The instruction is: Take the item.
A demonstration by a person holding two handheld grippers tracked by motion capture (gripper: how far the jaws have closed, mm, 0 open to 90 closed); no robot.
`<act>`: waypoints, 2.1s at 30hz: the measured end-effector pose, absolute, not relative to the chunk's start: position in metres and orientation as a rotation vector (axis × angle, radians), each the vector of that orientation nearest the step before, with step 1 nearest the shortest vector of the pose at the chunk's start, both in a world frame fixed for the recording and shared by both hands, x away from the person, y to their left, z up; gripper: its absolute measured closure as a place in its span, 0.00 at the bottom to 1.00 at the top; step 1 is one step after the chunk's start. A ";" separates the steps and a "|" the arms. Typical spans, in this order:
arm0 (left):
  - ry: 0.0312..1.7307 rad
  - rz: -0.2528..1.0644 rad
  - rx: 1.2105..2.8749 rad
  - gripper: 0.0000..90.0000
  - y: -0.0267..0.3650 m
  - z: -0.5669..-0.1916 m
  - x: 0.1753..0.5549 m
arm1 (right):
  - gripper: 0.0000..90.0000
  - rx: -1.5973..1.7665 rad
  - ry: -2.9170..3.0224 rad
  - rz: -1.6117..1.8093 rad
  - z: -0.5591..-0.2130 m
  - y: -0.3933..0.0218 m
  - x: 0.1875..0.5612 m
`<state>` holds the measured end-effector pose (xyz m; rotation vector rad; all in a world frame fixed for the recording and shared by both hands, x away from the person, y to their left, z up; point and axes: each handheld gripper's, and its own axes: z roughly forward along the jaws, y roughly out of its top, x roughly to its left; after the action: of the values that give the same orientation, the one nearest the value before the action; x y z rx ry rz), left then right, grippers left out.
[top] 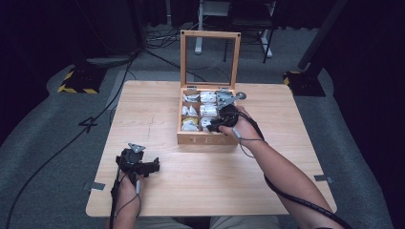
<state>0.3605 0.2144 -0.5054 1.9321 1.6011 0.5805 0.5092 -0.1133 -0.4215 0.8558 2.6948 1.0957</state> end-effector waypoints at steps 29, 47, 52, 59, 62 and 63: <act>1.600 0.580 1.933 0.00 0.214 -0.505 0.361 | 1.00 0.865 2.702 1.108 -0.417 -0.103 0.508; 1.600 0.580 1.933 0.00 0.214 -0.505 0.361 | 1.00 0.829 2.558 1.324 -0.377 -0.123 0.502; 1.600 0.580 1.933 0.00 0.214 -0.505 0.361 | 1.00 0.828 2.526 1.395 -0.370 -0.131 0.497; 1.600 0.580 1.933 0.00 0.214 -0.505 0.361 | 1.00 0.822 2.497 1.473 -0.368 -0.140 0.487; 1.600 0.580 1.933 0.00 0.214 -0.505 0.361 | 1.00 0.813 2.479 1.510 -0.365 -0.144 0.481; 1.600 0.580 1.934 0.00 0.214 -0.505 0.361 | 1.00 0.806 2.469 1.527 -0.364 -0.147 0.476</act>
<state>0.3606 0.2145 -0.5054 1.9336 1.5996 0.5803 0.4761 -0.1474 -0.3637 0.8065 2.4691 1.5272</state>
